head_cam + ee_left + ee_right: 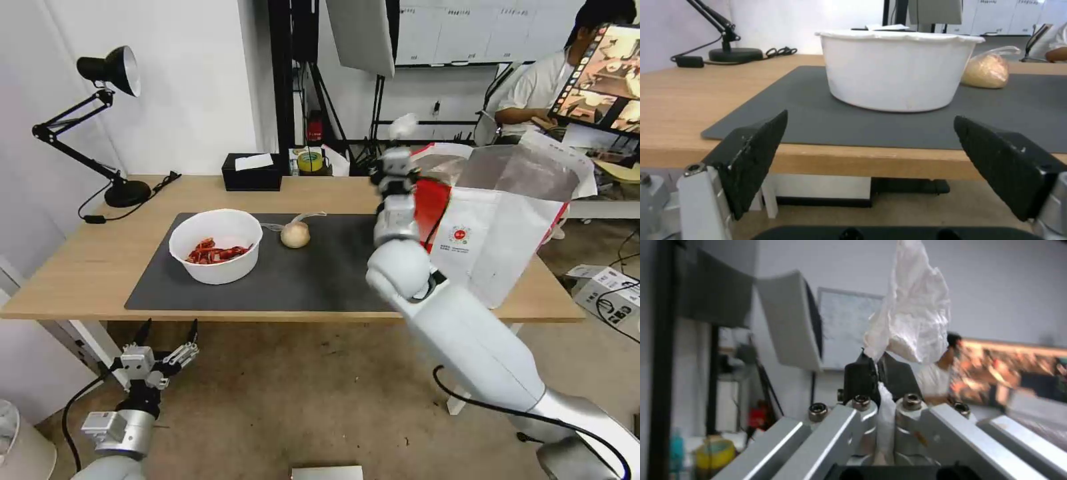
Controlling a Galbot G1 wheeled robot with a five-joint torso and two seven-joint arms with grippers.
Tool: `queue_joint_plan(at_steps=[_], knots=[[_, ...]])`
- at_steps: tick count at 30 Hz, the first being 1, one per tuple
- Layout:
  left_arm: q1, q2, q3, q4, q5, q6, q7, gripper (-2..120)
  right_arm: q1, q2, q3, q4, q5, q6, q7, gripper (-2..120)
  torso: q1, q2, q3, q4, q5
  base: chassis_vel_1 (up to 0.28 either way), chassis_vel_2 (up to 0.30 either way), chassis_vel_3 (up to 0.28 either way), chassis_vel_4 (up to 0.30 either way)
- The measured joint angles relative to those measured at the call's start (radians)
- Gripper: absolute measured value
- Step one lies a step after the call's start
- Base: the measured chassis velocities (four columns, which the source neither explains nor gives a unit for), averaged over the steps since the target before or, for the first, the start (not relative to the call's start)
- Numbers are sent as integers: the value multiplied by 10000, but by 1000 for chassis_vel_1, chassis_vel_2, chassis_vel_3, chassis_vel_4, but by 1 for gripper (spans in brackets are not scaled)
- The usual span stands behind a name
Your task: Pick up the trash from the table and place it into the takeout bag.
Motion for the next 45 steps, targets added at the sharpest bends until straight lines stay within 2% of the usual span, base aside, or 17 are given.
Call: queue_joint_plan(at_steps=[2, 6, 11, 13, 14, 17, 18, 21, 22, 25, 26, 29, 30, 36, 37, 39, 45], knots=[[7, 1, -29, -20, -10, 0, 0, 100, 173, -168, 145, 104, 1344, -539, 556, 0, 0, 0, 0, 2, -2, 0, 0, 0, 0], [1, 9, -32, -57, -36, 0, 2, 100, 171, -406, 302, 103, 2068, -625, 760, 0, 0, 0, 0, 0, -1, 0, 0, 0, 0], [-8, 22, -8, -57, -43, 9, 17, 100, 84, -548, 431, 135, 2269, -621, 799, 0, 0, 0, 0, 0, 0, 0, 0, 0, 0], [-41, 31, 44, -57, -67, 39, 43, 100, 55, -642, 520, 250, 2475, -615, 832, 7, -1, 0, 0, 1, 0, 0, 0, 0, 0], [-41, 31, 44, -57, -67, 39, 43, 100, 55, -642, 520, 250, 2475, -615, 832, 7, -1, 0, 0, 1, 0, 0, 0, 0, 0], [-176, 131, 96, -36, -176, 140, 54, 100, 34, -771, 581, 337, 2745, -618, 905, 22, 0, 0, 0, 1, -1, 0, 0, 0, 0], [-176, 131, 96, -36, -176, 140, 54, 100, 34, -771, 581, 337, 2745, -618, 905, 22, 0, 0, 0, 1, -1, 0, 0, 0, 0], [-260, 215, 101, -29, -301, 229, 53, 100, -8, -855, 594, 355, 2816, -623, 912, 36, 0, 0, 0, 0, 0, 0, 0, 0, 0], [-260, 215, 101, -29, -301, 229, 53, 100, -8, -855, 594, 355, 2816, -623, 912, 36, 0, 0, 0, 0, 0, 0, 0, 0, 0], [-271, 217, 142, -25, -325, 258, 52, 100, -58, -901, 613, 397, 2871, -624, 904, 51, 0, 0, 0, 0, -1, 0, 0, 0, 0], [-271, 217, 142, -25, -325, 258, 52, 100, -58, -901, 613, 397, 2871, -624, 904, 51, 0, 0, 0, 0, -1, 0, 0, 0, 0], [-267, 184, 181, -25, -322, 261, 51, 100, -80, -963, 639, 441, 2904, -624, 876, 65, 0, 0, 0, 1, -1, 0, 0, 0, 0], [-267, 184, 181, -25, -322, 261, 51, 100, -80, -963, 639, 441, 2904, -624, 876, 65, 0, 0, 0, 1, -1, 0, 0, 0, 0], [-264, 183, 196, -60, -320, 287, 40, 100, -144, -1205, 648, 544, 3082, -788, 851, 91, 0, 0, 0, 0, -1, 0, 0, 0, 0], [-264, 183, 196, -60, -320, 287, 40, 100, -144, -1205, 648, 544, 3082, -788, 851, 91, 0, 0, 0, 0, -1, 0, 0, 0, 0], [-255, 168, 212, -69, -306, 292, 38, 100, -170, -1349, 650, 608, 3105, -891, 800, 98, 0, 0, 0, 0, -1, 0, 0, 0, 0], [-241, 144, 228, -113, -282, 298, 35, 100, -187, -1533, 657, 661, 3167, -950, 723, 100, 0, 0, 0, 0, -1, 0, 0, 0, 0]])
